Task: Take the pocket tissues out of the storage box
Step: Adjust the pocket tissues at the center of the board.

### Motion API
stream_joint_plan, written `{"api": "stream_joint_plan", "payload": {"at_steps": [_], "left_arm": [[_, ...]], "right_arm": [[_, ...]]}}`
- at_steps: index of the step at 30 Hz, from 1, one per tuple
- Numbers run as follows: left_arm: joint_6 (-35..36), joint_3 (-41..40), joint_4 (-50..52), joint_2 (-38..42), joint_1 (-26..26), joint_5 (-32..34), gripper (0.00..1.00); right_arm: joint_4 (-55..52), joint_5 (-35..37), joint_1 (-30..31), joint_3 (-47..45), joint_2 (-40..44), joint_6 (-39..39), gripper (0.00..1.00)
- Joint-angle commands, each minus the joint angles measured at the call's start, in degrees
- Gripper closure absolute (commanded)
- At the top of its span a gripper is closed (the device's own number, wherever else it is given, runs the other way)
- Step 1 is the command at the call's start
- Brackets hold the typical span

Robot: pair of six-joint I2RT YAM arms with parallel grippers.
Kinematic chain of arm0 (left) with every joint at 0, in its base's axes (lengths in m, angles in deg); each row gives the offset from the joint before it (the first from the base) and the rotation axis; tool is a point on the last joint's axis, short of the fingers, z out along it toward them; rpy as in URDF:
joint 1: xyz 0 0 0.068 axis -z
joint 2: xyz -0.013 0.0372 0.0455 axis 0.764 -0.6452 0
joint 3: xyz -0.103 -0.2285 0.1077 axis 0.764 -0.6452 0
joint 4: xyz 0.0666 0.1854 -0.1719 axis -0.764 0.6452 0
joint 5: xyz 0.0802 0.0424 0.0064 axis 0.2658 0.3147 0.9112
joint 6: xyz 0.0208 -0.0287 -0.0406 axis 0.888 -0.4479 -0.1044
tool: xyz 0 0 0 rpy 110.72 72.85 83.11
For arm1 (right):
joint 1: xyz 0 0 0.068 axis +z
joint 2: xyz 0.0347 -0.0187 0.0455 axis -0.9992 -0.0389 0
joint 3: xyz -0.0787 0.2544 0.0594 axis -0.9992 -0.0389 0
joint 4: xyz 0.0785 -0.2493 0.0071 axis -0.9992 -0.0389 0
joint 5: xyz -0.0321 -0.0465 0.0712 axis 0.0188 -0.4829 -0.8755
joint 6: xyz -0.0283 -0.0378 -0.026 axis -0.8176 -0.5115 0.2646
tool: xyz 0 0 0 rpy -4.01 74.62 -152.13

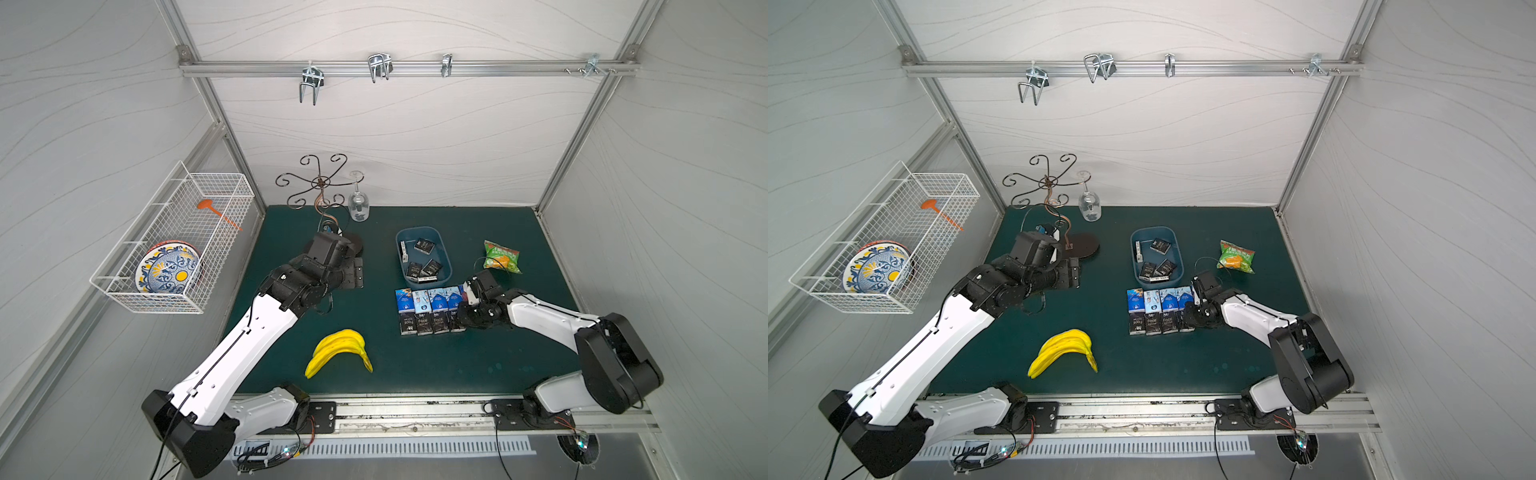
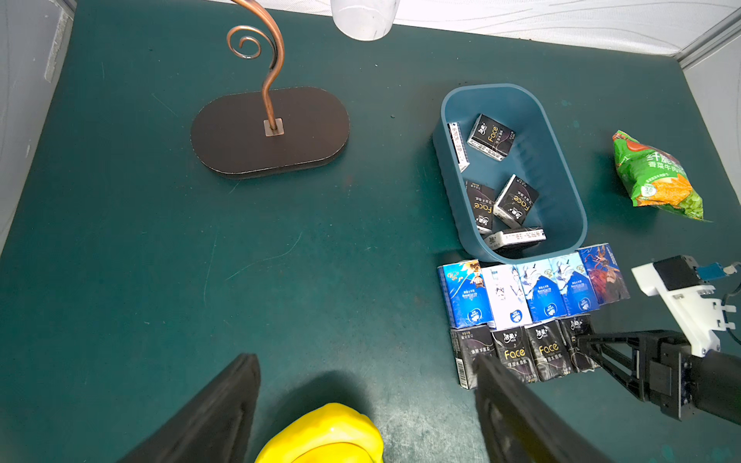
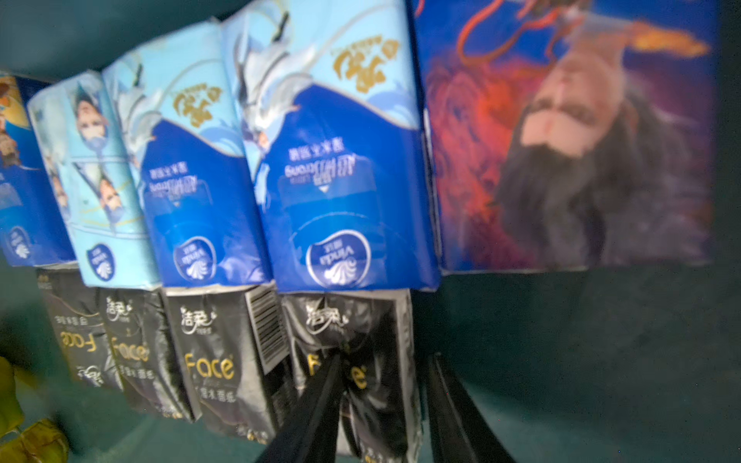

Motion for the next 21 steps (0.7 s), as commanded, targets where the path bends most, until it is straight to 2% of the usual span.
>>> {"api": "stream_joint_plan", "payload": {"at_steps": [1,21], "left_arm": [[0.41,1.51,-0.92,-0.02,-0.16,0.97,0.13],[0.32,2.06,-0.3,0.05,-0.18,1.31,0.13]], "right_arm": [[-1.18,-0.25,-0.32,0.74,-1.17,0.08,0.6],[-1.81,-1.55,-0.23,1.65,0.99,0.24,0.57]]}}
